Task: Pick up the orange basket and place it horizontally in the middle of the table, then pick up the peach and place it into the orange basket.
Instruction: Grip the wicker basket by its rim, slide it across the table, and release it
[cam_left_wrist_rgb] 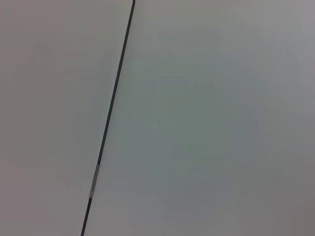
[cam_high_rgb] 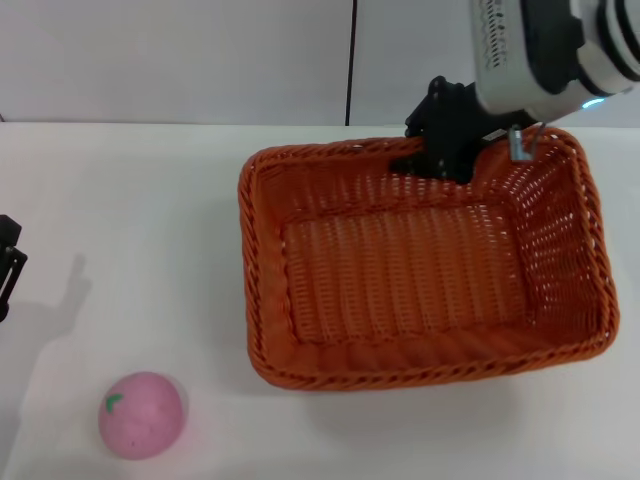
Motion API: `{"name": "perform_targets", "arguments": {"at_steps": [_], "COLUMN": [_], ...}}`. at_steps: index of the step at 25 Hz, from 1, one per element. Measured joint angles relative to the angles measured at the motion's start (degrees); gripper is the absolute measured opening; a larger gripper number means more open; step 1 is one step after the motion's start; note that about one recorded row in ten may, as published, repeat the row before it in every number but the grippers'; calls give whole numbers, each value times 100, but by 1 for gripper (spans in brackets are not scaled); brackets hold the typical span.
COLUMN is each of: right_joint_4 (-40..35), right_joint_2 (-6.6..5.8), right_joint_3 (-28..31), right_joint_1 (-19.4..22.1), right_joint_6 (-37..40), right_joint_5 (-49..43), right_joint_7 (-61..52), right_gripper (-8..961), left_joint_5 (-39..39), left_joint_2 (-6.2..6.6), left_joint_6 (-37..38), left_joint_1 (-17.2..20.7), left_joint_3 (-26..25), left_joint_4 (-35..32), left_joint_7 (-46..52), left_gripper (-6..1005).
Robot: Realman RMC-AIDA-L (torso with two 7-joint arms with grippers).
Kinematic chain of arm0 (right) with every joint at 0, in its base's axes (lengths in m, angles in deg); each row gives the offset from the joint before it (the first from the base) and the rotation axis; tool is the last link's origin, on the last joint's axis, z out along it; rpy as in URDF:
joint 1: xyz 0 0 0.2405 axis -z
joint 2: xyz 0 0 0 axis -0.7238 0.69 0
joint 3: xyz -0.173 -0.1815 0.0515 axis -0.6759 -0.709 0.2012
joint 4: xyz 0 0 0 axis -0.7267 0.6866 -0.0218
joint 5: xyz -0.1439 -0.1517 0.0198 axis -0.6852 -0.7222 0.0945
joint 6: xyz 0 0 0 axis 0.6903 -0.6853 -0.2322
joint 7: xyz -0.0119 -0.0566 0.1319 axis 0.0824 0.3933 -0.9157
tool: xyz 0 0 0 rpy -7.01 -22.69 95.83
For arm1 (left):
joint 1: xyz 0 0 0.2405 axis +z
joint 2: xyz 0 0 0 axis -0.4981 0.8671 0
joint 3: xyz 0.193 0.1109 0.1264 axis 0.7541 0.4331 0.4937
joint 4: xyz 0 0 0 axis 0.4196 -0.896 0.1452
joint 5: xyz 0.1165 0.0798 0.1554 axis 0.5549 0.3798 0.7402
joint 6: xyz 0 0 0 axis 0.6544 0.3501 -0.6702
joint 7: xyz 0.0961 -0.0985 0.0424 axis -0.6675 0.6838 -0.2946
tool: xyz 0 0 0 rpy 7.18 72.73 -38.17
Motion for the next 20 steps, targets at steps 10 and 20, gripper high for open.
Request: {"name": "perform_targets", "arguments": {"at_steps": [10,20], "right_joint_4": [301,197], "right_joint_2": [99,141], "right_joint_3": [-310,-283], "right_joint_1": [-54,198], "right_joint_6": [-604,-1061], "right_joint_5": [35,81], "right_joint_7": [171,45], "right_gripper": [237,508], "left_joint_5": [0,1], "left_joint_2": [0,22], "left_joint_6": [35,23], "left_joint_1": [16,-24], "left_joint_3": [-8,-11], "left_joint_4": [2,2], "left_joint_7": [21,27], "left_gripper": [809,809]}}
